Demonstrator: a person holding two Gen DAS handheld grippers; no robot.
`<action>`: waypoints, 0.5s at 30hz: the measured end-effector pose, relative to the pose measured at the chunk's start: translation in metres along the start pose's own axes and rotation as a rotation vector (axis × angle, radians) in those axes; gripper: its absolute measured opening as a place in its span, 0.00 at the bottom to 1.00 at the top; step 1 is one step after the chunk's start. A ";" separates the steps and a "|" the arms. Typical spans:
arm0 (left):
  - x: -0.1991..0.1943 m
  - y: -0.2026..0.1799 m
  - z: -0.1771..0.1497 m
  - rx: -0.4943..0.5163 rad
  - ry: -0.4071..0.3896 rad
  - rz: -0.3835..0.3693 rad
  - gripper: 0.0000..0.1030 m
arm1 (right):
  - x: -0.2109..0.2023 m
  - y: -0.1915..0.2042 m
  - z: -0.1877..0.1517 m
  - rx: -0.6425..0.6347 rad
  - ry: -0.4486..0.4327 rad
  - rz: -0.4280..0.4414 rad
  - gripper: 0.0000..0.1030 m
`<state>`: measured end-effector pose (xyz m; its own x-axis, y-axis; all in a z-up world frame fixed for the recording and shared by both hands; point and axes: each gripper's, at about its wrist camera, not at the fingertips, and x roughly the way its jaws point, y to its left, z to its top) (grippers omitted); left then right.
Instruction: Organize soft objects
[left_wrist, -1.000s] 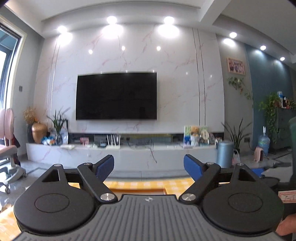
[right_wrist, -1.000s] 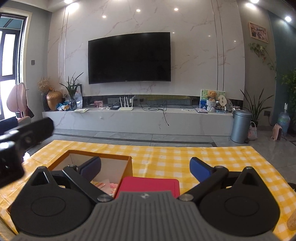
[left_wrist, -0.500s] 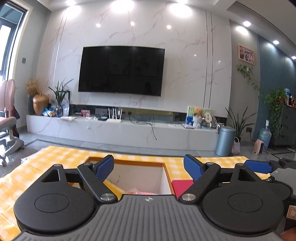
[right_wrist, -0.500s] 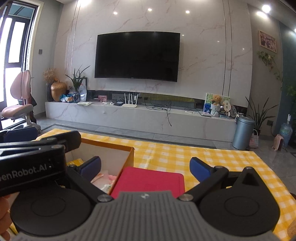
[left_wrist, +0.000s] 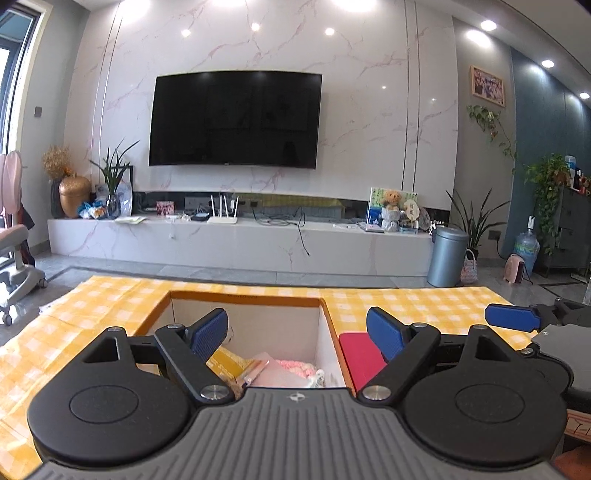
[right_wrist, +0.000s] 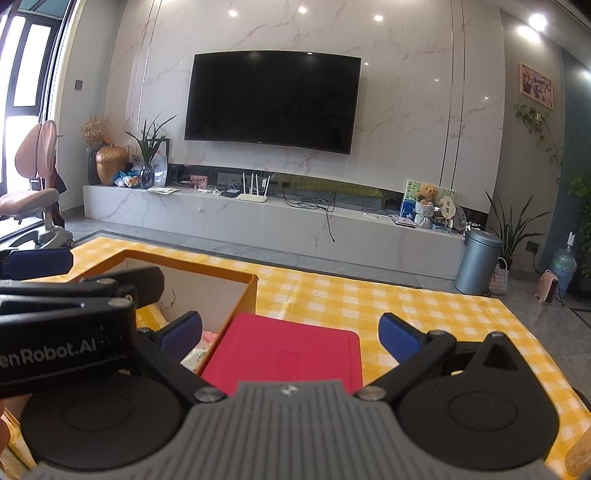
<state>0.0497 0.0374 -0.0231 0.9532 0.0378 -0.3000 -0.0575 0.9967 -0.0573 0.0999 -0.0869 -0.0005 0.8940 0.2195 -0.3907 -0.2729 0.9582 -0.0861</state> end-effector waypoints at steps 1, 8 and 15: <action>0.000 0.000 -0.001 -0.001 0.003 0.001 0.97 | 0.001 0.000 -0.001 -0.002 0.005 -0.001 0.97; 0.002 0.000 -0.001 -0.006 0.027 -0.001 0.97 | 0.004 -0.003 -0.004 0.008 0.024 0.002 0.97; 0.004 -0.002 0.000 -0.004 0.039 0.006 0.97 | 0.005 -0.001 -0.004 0.007 0.032 0.000 0.97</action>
<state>0.0538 0.0352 -0.0246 0.9406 0.0407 -0.3372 -0.0645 0.9961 -0.0597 0.1031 -0.0880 -0.0058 0.8820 0.2137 -0.4199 -0.2705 0.9594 -0.0800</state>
